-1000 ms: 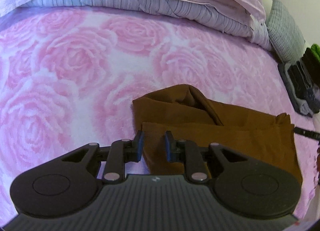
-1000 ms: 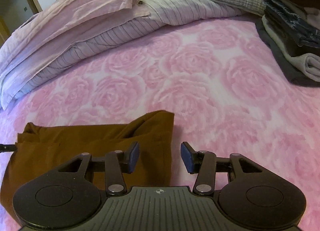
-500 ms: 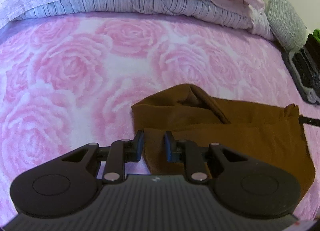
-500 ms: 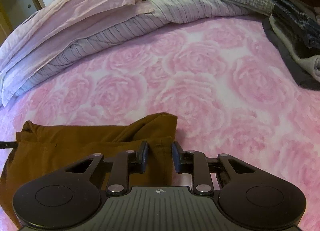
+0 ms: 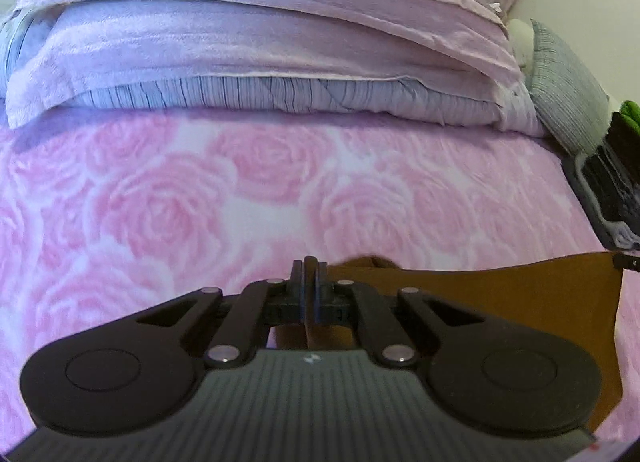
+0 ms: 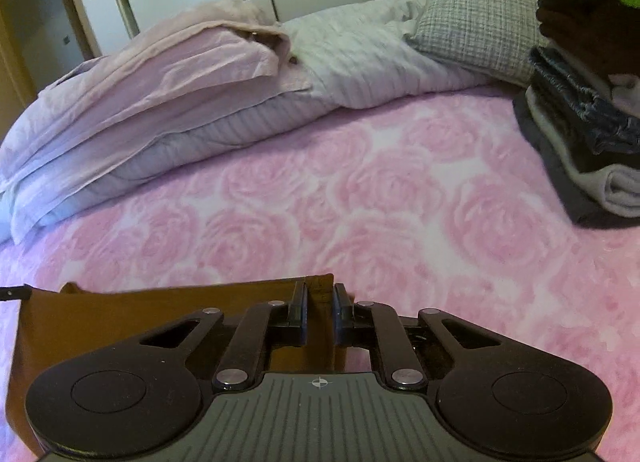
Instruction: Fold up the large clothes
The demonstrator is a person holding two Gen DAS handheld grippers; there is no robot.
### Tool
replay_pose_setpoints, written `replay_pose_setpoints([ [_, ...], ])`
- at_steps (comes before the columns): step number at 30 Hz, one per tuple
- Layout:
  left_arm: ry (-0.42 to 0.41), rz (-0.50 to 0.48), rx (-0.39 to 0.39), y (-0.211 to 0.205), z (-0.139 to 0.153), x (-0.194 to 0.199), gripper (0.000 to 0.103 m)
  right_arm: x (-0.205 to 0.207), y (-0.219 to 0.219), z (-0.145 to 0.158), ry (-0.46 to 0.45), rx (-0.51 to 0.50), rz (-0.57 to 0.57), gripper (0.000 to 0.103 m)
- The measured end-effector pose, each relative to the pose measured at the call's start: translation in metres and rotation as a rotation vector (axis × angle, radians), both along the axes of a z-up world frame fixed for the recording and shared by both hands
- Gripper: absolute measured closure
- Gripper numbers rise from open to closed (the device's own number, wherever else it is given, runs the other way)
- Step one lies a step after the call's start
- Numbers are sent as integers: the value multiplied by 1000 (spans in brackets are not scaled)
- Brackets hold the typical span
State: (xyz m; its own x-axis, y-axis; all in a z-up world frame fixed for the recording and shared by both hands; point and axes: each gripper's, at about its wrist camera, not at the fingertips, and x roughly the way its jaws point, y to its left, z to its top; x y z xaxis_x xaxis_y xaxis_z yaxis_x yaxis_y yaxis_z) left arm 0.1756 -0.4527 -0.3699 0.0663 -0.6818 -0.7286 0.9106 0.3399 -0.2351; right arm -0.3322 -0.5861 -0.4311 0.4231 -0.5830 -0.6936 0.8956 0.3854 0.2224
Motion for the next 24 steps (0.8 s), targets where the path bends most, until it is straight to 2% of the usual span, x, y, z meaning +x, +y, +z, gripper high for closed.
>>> replay_pose_setpoints([
  [4, -40, -17, 28, -23, -8, -4, 101, 10, -13, -10, 27, 7, -11, 95],
  [7, -49, -26, 94, -35, -27, -6, 101, 13, -20, -27, 65, 53, -29, 95],
  [9, -69, -31, 142, -39, -37, -9, 91, 16, -24, -37, 100, 94, -64, 93],
  [10, -74, -25, 148, -39, -39, -9, 89, 16, -25, -38, 107, 107, -91, 87],
  [11, -73, -8, 142, -37, -38, -9, 85, 15, -24, -36, 111, 111, -123, 75],
  [13, -32, 46, 123, -27, -30, -4, 83, 14, -15, -27, 124, 87, -191, 63],
  [15, -5, 76, 94, -12, -17, -6, 83, 16, 5, -12, 125, 46, -208, 63],
  [17, 10, 45, 69, 8, -3, -17, 83, 22, 32, -1, 92, 42, -128, 63],
  [19, 59, -28, 66, 27, 6, -33, 83, 34, 61, 2, 104, 80, -40, 64],
  [21, 74, -88, 66, 46, 10, -54, 83, 46, 92, 1, 132, 98, 46, 65],
  [24, 65, -122, 123, 65, 0, -82, 83, 55, 121, -11, 189, 116, 91, 67],
])
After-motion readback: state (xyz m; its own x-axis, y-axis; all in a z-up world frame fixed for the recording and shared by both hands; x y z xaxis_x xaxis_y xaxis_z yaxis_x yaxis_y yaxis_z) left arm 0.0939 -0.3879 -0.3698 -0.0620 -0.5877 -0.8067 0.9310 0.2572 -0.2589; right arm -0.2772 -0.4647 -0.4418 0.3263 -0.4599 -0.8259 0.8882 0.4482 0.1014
